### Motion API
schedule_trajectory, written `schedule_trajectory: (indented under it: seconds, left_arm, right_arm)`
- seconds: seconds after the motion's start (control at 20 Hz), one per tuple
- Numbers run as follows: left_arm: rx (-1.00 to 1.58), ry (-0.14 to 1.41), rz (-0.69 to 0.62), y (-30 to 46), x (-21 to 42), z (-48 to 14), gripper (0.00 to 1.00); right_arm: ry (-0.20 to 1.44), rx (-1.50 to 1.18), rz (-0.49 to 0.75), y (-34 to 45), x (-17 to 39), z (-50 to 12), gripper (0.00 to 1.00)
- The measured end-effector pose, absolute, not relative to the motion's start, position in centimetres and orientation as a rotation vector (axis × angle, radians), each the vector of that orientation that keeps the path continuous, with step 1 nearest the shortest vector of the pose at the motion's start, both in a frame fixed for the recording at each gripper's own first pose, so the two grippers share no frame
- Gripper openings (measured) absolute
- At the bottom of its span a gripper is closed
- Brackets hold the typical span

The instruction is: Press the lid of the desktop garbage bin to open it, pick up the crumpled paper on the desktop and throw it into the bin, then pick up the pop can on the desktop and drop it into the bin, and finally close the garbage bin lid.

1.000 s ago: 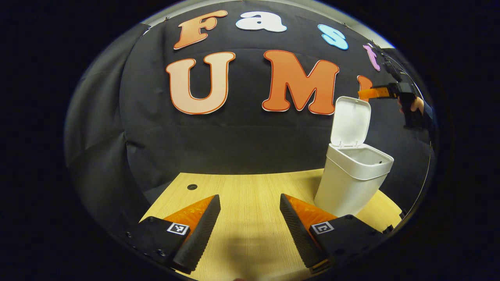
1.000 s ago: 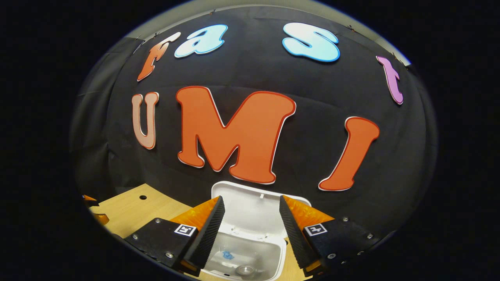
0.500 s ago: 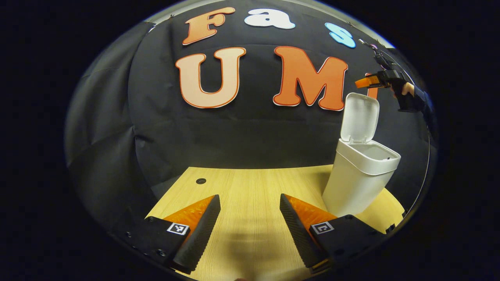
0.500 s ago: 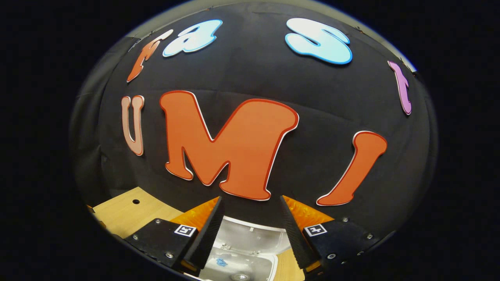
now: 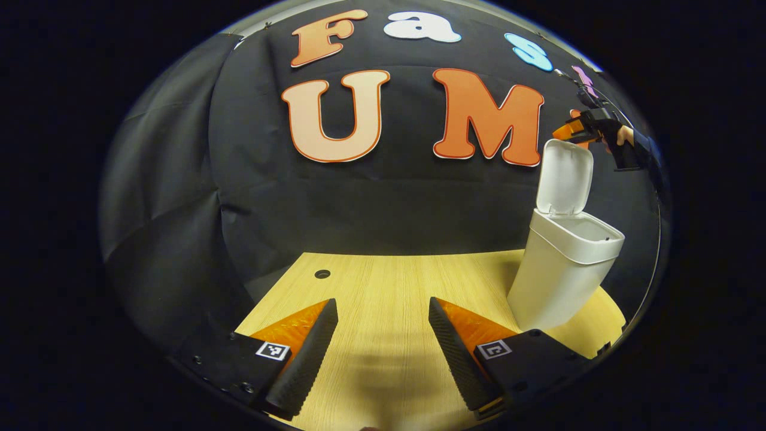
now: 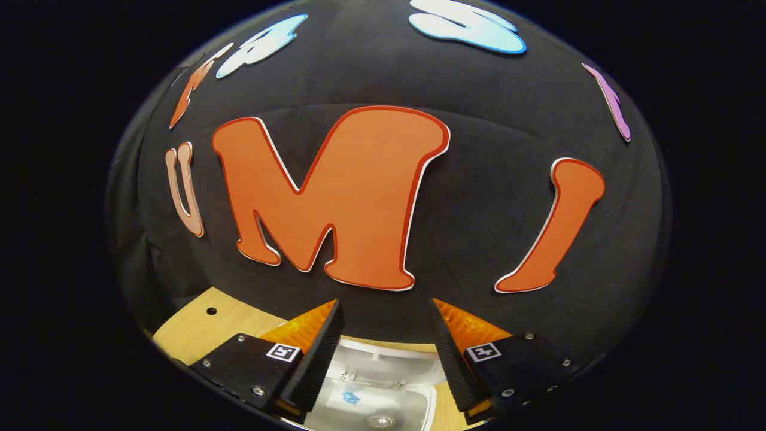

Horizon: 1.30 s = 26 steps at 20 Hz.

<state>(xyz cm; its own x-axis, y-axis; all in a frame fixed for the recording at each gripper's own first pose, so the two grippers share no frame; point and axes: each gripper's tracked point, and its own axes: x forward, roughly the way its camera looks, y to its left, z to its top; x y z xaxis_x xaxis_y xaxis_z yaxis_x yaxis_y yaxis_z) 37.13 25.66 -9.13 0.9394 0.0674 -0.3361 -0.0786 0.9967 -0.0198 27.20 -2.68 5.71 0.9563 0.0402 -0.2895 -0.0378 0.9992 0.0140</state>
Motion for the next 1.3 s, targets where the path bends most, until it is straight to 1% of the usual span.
schedule_trajectory:
  seconds: [0.2,0.35,0.65,0.7,1.05,1.3]
  left_arm:
    - [-0.031,0.346,0.063,25.3,37.4,-9.2,0.98]
    - [-0.020,0.341,0.044,25.0,37.7,-8.9,0.98]
    - [-0.036,0.351,0.028,24.6,37.9,-9.3,0.97]
    - [-0.038,0.350,0.026,24.5,37.9,-9.3,0.98]
    - [-0.023,0.354,0.016,24.3,37.8,-9.7,0.98]
    - [-0.020,0.363,-0.005,23.7,37.9,-10.0,0.97]
  right_arm:
    - [0.347,0.054,0.063,-2.3,25.2,4.8,0.86]
    - [0.428,0.104,0.086,-2.0,23.3,3.4,0.86]
    - [0.502,0.047,0.121,-0.8,20.1,1.1,0.86]
    - [0.512,0.039,0.127,-0.6,19.7,0.7,0.84]
    - [0.623,0.099,0.153,0.0,15.7,-3.2,0.86]
    - [0.673,0.118,0.160,0.3,14.3,-5.0,0.86]
